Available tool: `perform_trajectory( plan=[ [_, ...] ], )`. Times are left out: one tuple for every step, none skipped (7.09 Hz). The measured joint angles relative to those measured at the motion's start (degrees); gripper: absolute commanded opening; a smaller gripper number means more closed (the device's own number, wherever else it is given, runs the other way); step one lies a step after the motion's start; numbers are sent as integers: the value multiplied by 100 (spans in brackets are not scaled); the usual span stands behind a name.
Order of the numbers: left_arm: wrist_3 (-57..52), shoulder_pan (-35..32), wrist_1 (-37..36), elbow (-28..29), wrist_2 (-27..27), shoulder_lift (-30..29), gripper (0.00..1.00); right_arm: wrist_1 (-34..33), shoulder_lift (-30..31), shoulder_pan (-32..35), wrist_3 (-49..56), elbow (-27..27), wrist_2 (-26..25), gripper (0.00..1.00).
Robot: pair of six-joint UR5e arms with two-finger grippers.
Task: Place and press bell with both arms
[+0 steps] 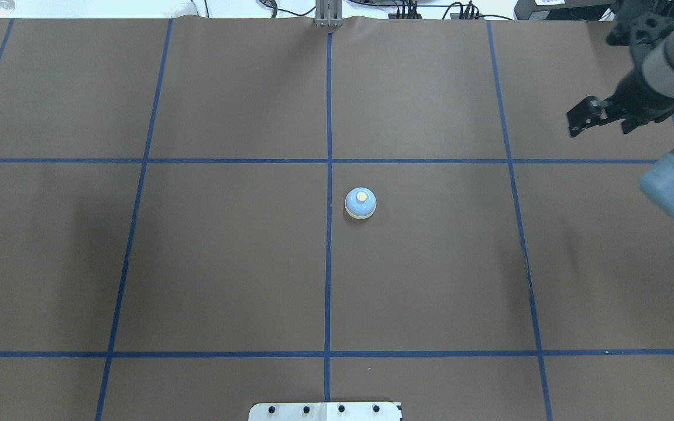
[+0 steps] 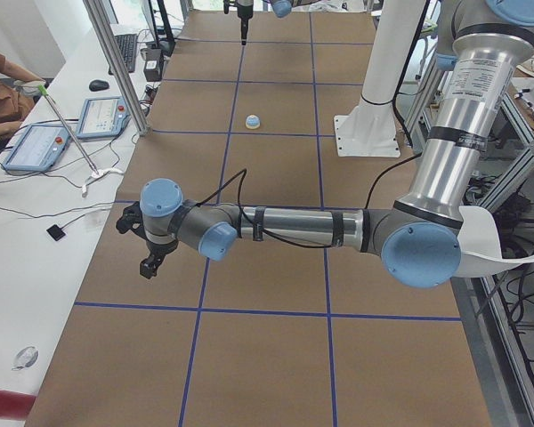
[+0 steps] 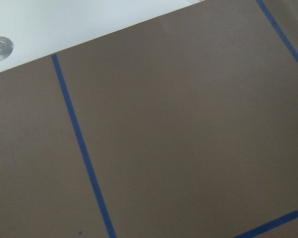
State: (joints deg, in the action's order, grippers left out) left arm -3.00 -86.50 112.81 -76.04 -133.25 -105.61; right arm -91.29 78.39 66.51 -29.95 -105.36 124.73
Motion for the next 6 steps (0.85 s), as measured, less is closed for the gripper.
perform_trajectory(
  plan=[
    [-203,-172,-397,-88,61,0,100,1,306,603,744,145,426,100],
    [-283,-311,-611,-206,101,46,100,22,543,988,1129,241,752,100],
    [-311,-390,-689,-296,163,121,100,53,716,1161,1262,301,824,100],
    [-320,-435,-695,-340,228,229,100,69,819,1247,1316,407,728,100],
    [-319,-442,-575,-323,262,422,100,90,923,1342,1379,485,638,100],
    [-316,-436,-371,-244,268,591,100,111,1036,1449,1533,521,616,100]
  ],
)
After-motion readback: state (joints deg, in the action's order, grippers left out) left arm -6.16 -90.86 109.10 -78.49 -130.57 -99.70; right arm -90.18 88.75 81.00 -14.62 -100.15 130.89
